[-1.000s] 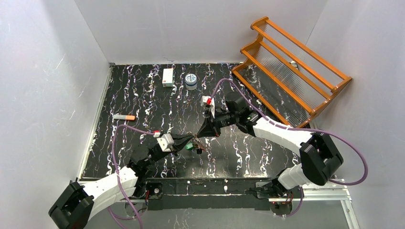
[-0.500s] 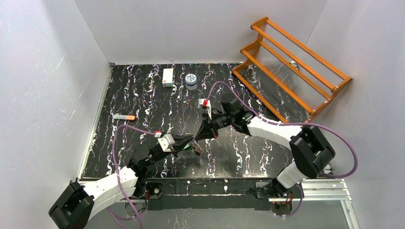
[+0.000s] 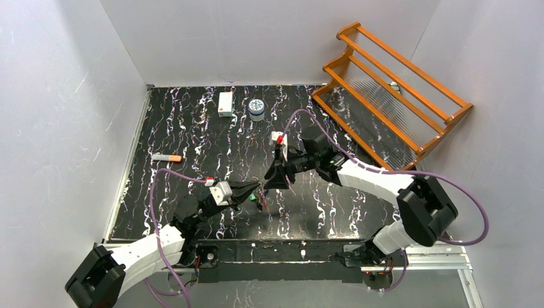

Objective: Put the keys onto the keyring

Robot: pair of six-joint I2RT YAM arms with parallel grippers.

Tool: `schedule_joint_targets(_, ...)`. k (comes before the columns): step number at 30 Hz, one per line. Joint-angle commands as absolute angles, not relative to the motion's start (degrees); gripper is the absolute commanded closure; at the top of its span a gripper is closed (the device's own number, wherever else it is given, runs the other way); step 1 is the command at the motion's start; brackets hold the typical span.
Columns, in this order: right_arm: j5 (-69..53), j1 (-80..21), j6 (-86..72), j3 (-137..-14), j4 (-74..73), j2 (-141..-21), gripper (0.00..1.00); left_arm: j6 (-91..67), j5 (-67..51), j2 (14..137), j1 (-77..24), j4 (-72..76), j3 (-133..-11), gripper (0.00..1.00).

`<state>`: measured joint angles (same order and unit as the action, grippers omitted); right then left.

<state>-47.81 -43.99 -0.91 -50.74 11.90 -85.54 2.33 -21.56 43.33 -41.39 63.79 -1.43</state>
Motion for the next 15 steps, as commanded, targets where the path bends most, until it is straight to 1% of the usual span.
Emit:
schedule_joint_targets(1, -46.03, -44.08, 4.51, -48.36, 13.85, -79.37, 0.46, 2.11, -21.98, 42.68, -41.66, 67.79, -1.50, 1.00)
schedule_joint_targets(8, -50.49, -44.08, 5.92, -46.41, 19.32, -76.80, 0.49, 1.90, -22.06, 42.78, -41.66, 67.90, -1.51, 1.00)
schedule_joint_targets(15, -54.73, -44.15, 3.20, -46.71, 25.20, -79.02, 0.58, 1.76, -21.98, 42.75, -41.66, 67.86, -1.58, 1.00)
